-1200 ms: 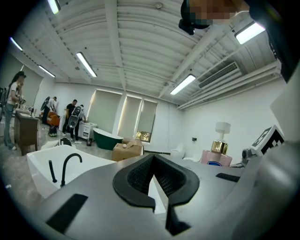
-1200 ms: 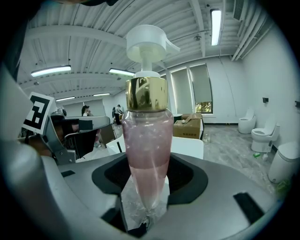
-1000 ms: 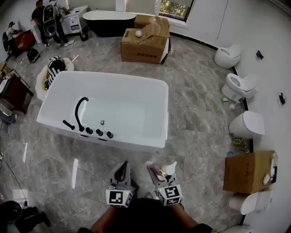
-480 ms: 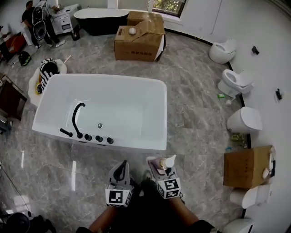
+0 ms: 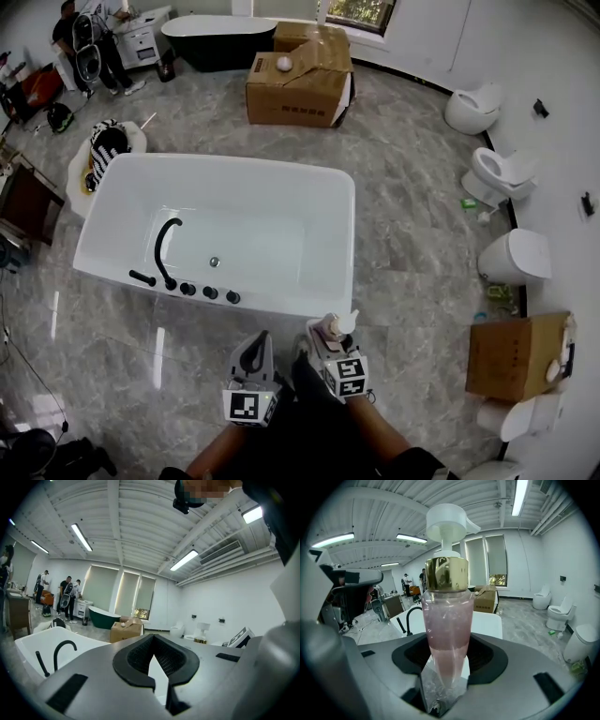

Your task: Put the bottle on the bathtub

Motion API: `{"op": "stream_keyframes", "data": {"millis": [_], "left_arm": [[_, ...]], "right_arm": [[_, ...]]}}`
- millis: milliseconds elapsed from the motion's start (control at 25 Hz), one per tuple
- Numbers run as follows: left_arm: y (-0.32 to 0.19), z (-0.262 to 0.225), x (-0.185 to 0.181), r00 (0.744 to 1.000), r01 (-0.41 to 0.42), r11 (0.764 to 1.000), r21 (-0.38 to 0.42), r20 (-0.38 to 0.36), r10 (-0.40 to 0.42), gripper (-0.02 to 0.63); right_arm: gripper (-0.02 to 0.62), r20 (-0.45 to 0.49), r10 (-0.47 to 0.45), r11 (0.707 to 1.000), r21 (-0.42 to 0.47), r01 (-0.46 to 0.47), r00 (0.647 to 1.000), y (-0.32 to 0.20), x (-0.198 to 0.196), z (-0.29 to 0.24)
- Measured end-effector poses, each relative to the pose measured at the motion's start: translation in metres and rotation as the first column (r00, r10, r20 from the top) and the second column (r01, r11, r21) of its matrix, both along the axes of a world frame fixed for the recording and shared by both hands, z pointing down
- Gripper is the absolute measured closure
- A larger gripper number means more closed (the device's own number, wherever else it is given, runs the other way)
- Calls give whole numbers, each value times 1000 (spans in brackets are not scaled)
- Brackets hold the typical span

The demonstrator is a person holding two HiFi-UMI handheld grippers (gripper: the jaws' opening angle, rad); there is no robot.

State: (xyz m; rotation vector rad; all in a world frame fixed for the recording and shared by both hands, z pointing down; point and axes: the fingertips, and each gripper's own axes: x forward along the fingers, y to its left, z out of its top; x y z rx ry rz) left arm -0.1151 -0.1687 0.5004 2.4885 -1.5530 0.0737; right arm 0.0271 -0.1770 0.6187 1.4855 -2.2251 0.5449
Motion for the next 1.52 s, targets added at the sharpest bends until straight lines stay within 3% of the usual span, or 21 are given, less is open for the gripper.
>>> {"op": "stream_keyframes", "data": {"millis": [960,1520], "left_arm": [[-81,12,23,994,107,994,-36,20,-107,592],[-104,36,32,996,91,992,-87,16,-90,592]], "right_arm": [[371,-67,-123,983,-147,112,990,-96,6,134],[371,-73,-132,969,-218,113,989,-117,-2,214]]}}
